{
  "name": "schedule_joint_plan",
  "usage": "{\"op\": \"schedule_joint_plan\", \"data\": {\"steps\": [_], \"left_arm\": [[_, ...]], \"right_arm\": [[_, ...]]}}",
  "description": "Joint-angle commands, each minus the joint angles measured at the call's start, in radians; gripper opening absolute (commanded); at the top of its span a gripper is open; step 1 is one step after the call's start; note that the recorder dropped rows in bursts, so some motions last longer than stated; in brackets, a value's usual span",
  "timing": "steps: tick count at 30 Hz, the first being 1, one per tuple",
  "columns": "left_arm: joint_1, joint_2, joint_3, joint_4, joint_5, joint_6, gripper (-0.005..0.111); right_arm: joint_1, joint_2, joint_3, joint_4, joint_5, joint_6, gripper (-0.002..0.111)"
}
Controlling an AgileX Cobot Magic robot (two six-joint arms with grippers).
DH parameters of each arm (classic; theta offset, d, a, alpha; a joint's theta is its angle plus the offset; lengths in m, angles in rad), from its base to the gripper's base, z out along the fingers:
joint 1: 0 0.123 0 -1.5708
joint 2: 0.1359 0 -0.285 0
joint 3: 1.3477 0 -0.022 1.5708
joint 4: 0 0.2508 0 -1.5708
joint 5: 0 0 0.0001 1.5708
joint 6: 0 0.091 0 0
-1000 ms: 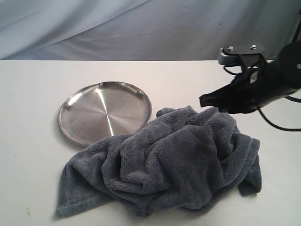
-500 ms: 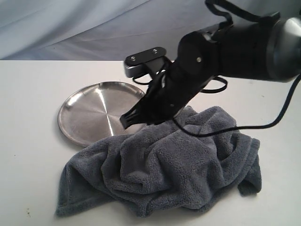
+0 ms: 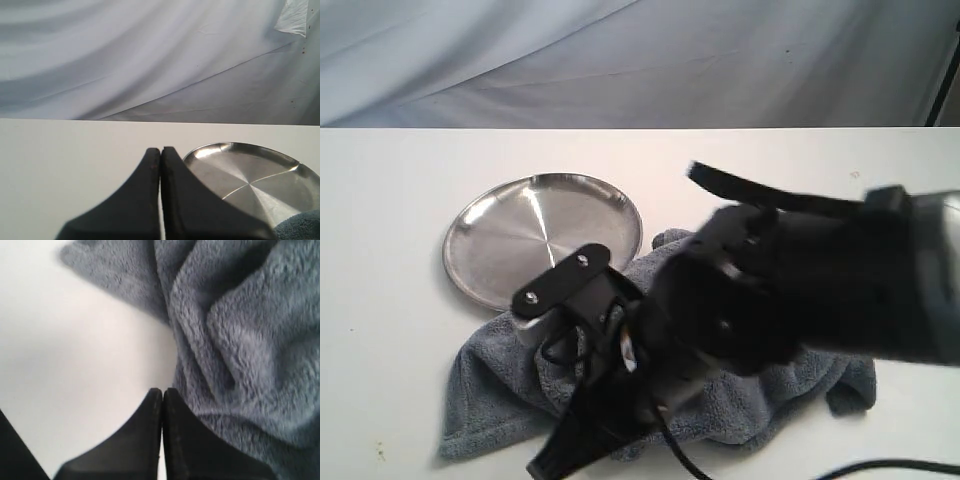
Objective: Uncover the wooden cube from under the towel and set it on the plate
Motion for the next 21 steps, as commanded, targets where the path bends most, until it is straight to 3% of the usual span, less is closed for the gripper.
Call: {"op": "schedule_joint_plan", "data": {"steps": [1,10,21], "left_arm": [[-0.001,-0.002,0.004,0.001,-0.002,-0.003,0.001],[-0.001,-0.002,0.004,0.001,-0.002,-0.003,0.001],[-0.001,-0.002,0.004,0.001,-0.002,0.0,0.001]], "right_arm": [[-0.011,-0.134,0.196,0.024,-0.099,0.026,0.0],[-0.213,-0.352,0.445,-0.001,-0.112,0.028,0.0],[-0.57,-0.432,0.463,-0.087,-0.064,0.028,0.0]]}}
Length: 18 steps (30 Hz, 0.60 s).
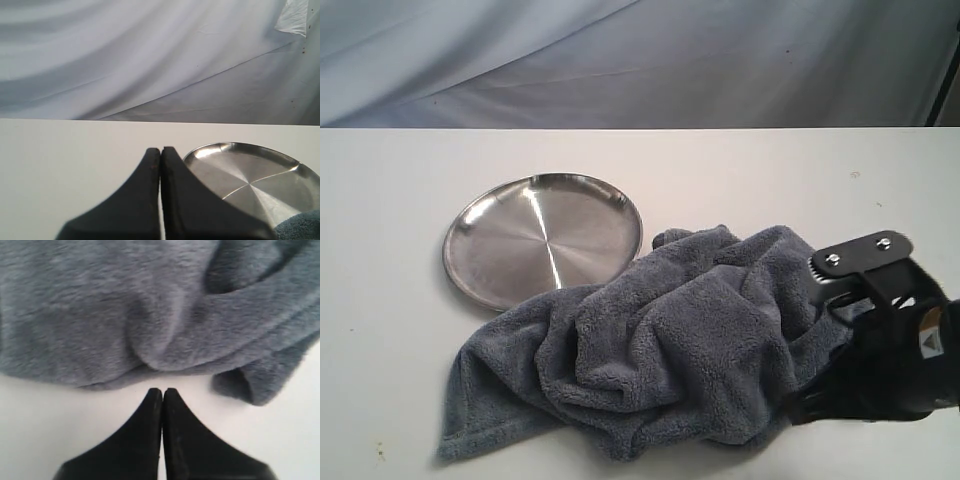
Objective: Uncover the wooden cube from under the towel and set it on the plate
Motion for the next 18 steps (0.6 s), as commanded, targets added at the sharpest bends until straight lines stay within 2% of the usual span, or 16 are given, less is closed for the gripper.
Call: {"op": "schedule_joint_plan", "data": {"steps": [1,4,8,18], "left_arm": [[-0.001,-0.002,0.004,0.001,-0.002,0.0,0.001],[-0.001,-0.002,0.004,0.001,-0.002,-0.003,0.001],[-0.001,-0.002,0.004,0.001,-0.002,-0.003,0.001],[-0.001,-0.002,0.004,0.001,-0.002,-0.001,0.001]], "right_arm": [[-0.125,-0.009,0.002,-0.026,-0.023,0.007,0.0],[-0.19,-0.009,-0.008,-0.018,-0.081,0.009,0.0],[-0.229,0.046,-0.105,-0.025,-0.05,0.016,0.0],[-0.208,0.386,-0.516,-0.038,0.166,-0.006,0.0]]}}
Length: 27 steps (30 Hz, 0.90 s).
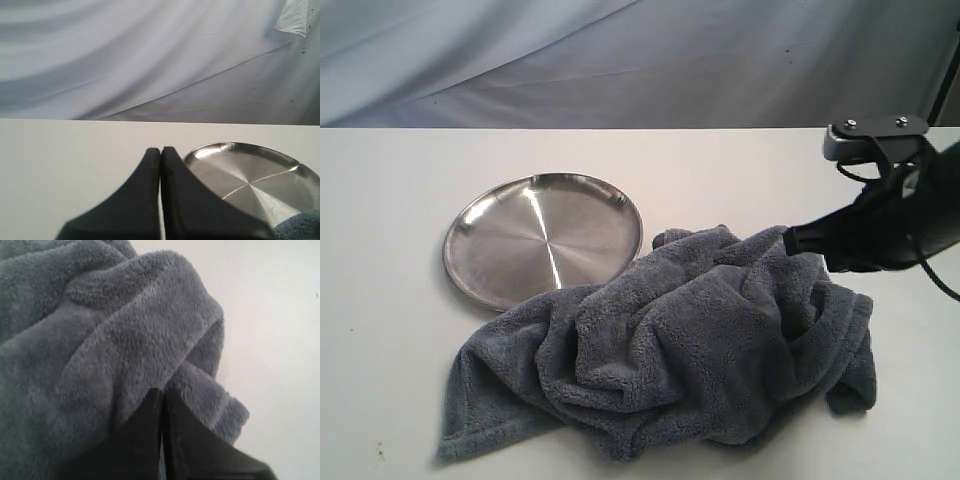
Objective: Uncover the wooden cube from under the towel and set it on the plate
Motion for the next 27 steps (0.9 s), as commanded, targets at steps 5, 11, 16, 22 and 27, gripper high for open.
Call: {"op": "schedule_joint_plan", "data": {"steps": [5,11,16,22,27], "left_arm": [[-0.001,-0.002,0.004,0.001,-0.002,-0.001,0.001],[-0.001,-0.002,0.004,0.001,-0.002,-0.003,0.001],[-0.001,-0.002,0.004,0.001,-0.002,-0.003,0.001],[-0.001,-0.002,0.004,0.001,-0.002,-0.003,0.001],[-0.001,-0.002,0.004,0.001,-0.002,-0.001,0.001]], "right_arm": [[0.099,0.231,-0.298,-0.022,0.155,-0.053,0.0],[0.247,0.323,-0.423,-0.016,0.163,-0.053,0.0],[0.364,0.353,-0.461,0.008,0.151,-0.053,0.0],[0.513,0.353,-0.461,0.012,0.22,-0.053,0.0],[0.64,0.314,-0.387,0.012,0.2,-0.053,0.0]]}}
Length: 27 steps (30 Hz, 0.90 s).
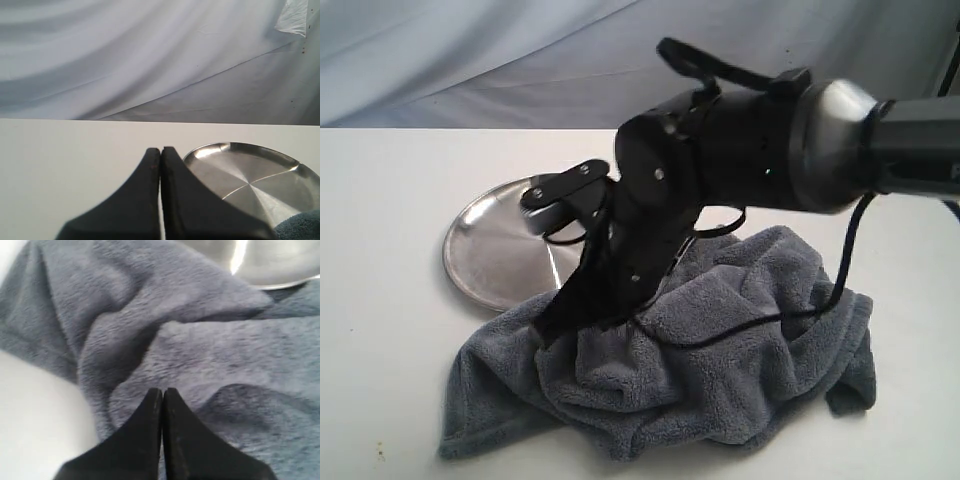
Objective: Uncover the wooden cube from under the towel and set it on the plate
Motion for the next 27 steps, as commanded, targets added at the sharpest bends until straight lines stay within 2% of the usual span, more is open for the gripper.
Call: {"op": "schedule_joint_plan", "data": {"steps": [1,7,13,19,27], "left_arm": [[-0.001,-0.002,0.004,0.001,-0.002,-0.001,0.001],[-0.001,-0.002,0.004,0.001,-0.002,-0.001,0.001],[-0.001,-0.002,0.004,0.001,-0.002,-0.003,0.001],[-0.001,-0.002,0.004,0.001,-0.002,-0.003,0.001],[-0.001,-0.002,0.004,0.001,-0.002,-0.001,0.001]], "right_arm": [[0.099,-0.058,0.088,0.004,-0.036,-0.001,0.0],[0.184,-0.199,0.317,0.024,-0.172,0.078,0.0],[0.171,-0.345,0.57,0.05,-0.241,0.119,0.0],[0.047,-0.476,0.732,0.046,-0.248,0.147,0.0],[-0.232,-0.588,0.774,0.042,-0.248,0.149,0.0]]}}
